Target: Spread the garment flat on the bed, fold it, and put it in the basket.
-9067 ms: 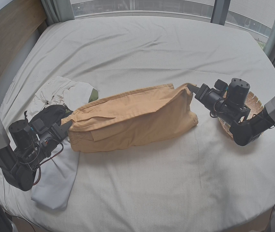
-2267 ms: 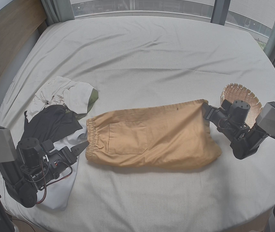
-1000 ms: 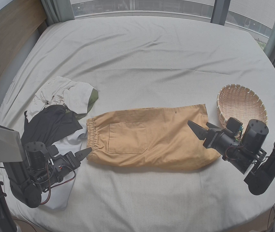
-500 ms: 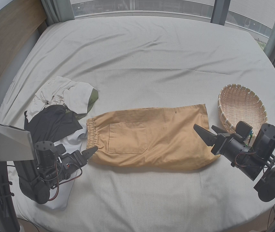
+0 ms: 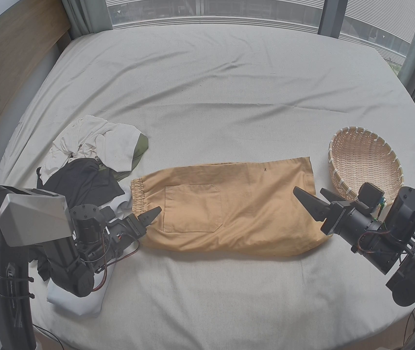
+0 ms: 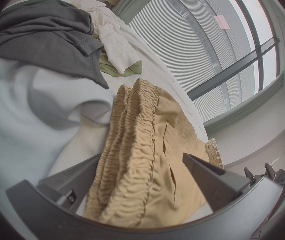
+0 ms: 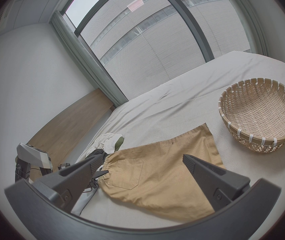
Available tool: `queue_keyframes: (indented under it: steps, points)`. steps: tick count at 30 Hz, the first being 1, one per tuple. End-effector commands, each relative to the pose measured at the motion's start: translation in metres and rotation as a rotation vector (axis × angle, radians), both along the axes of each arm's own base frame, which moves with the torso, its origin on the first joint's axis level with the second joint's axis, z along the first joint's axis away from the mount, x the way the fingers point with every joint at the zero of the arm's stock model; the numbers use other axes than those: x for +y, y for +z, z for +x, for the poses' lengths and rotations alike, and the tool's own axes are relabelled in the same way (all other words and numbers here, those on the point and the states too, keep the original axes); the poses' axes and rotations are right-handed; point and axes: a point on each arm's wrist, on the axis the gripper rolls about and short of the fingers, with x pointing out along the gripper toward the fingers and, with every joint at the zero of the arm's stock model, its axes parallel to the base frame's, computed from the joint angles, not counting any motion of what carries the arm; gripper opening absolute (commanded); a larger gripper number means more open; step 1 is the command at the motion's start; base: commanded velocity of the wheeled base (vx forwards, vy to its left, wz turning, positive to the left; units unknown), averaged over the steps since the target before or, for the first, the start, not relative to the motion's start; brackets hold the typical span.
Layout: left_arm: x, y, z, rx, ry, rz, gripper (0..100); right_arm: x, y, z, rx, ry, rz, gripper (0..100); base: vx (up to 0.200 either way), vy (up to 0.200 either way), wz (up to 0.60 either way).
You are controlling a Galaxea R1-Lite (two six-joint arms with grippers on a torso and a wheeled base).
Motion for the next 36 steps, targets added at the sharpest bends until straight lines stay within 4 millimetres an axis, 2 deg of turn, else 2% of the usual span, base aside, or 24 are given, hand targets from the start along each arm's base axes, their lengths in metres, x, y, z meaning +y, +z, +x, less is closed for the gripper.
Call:
queue_keyframes:
  steps: [1, 6, 9, 12, 16, 20, 24, 27, 33, 36]
  points:
    - [-0.003, -0.002, 0.007, -0.011, 0.003, -0.013, 0, -0.001, -0.001, -0.001, 0.007, 0.001, -0.002, 100, 0.0, 0.0, 0.0]
    - [-0.001, 0.004, 0.007, -0.029, 0.008, -0.016, 0, -0.006, -0.008, -0.006, 0.04, -0.008, -0.019, 100, 0.0, 0.0, 0.0]
    - [0.003, 0.027, -0.001, -0.069, 0.018, -0.028, 0, -0.01, -0.015, -0.009, 0.071, -0.018, -0.035, 100, 0.0, 0.0, 0.0]
    - [0.007, 0.052, -0.017, -0.104, 0.01, -0.039, 0, -0.016, -0.018, -0.009, 0.091, -0.043, -0.033, 100, 0.0, 0.0, 0.0]
    - [0.015, 0.067, -0.035, -0.114, 0.018, -0.032, 0, -0.017, -0.018, -0.008, 0.103, -0.05, -0.01, 100, 0.0, 0.0, 0.0]
    - [0.03, 0.067, -0.043, -0.105, 0.051, 0.006, 0, -0.017, -0.018, -0.009, 0.105, -0.048, -0.009, 100, 0.0, 0.0, 0.0]
    - [0.053, 0.06, -0.047, -0.087, 0.11, 0.072, 0, -0.018, -0.017, -0.009, 0.104, -0.051, -0.008, 100, 0.0, 0.0, 0.0]
    - [0.058, 0.06, -0.048, -0.084, 0.114, 0.078, 0, -0.018, -0.019, -0.01, 0.111, -0.052, -0.01, 100, 0.0, 0.0, 0.0]
    - [0.057, 0.064, -0.048, -0.102, 0.104, 0.075, 0, -0.018, -0.02, -0.011, 0.117, -0.049, -0.012, 100, 0.0, 0.0, 0.0]
    - [0.035, 0.069, -0.048, -0.13, 0.019, 0.061, 0, -0.019, -0.021, -0.012, 0.13, -0.051, 0.003, 100, 0.0, 0.0, 0.0]
